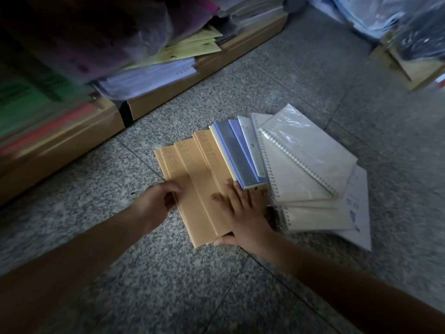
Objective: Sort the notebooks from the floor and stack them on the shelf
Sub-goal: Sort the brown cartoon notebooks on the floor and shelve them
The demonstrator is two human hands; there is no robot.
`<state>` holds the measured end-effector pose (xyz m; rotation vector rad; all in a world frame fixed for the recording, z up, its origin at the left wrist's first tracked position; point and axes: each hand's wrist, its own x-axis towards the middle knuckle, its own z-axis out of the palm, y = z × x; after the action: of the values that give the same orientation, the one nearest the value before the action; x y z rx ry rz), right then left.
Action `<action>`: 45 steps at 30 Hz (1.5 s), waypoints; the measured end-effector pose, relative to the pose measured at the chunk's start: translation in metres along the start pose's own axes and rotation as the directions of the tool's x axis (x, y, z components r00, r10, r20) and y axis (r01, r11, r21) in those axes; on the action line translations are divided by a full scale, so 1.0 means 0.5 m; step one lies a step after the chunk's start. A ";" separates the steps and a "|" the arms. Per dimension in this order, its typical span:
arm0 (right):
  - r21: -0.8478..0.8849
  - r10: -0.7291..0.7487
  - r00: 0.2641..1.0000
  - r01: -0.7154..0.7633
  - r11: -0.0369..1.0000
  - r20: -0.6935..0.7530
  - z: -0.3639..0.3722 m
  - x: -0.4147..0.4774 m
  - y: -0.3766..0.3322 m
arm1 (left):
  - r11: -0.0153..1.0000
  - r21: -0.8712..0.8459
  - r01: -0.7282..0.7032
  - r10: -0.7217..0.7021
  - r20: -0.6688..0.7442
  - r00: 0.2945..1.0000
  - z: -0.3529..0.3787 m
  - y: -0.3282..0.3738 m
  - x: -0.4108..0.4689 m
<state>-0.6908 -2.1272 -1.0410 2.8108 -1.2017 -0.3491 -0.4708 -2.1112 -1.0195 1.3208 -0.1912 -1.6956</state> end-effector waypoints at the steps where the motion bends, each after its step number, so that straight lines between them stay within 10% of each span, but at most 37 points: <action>1: -0.016 -0.005 1.000 0.005 1.000 0.002 0.002 0.002 -0.001 | 1.000 -0.026 0.005 -0.005 0.016 1.000 -0.004 -0.003 0.003; 12: -0.087 -0.250 0.940 0.236 0.968 -0.231 0.027 -0.017 0.008 | 0.997 -0.060 -0.046 0.063 0.327 0.943 -0.017 0.005 -0.003; 19: 0.097 -0.018 0.986 0.034 0.995 -0.166 -0.010 -0.009 -0.016 | 0.993 -0.008 -0.120 0.115 0.340 0.933 -0.025 -0.003 -0.002; 32: -0.062 -0.068 0.990 0.061 0.996 -0.120 -0.119 0.017 0.007 | 0.993 -0.074 0.088 -0.088 0.008 0.996 -0.052 -0.008 -0.082; 37: 0.146 0.059 0.990 -0.040 0.988 -0.126 -0.218 0.020 -0.019 | 0.999 0.020 0.038 -0.037 -0.049 0.998 -0.097 0.022 -0.113; 45: -0.028 -0.280 0.960 0.281 0.959 0.013 -0.170 -0.051 -0.254 | 0.939 0.342 -0.034 0.187 -0.423 0.887 -0.152 0.005 -0.151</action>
<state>-0.5987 -2.0233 -0.9722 2.9579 -0.7885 -0.3908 -0.4093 -2.0262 -0.9977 1.8786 -0.2780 -1.2480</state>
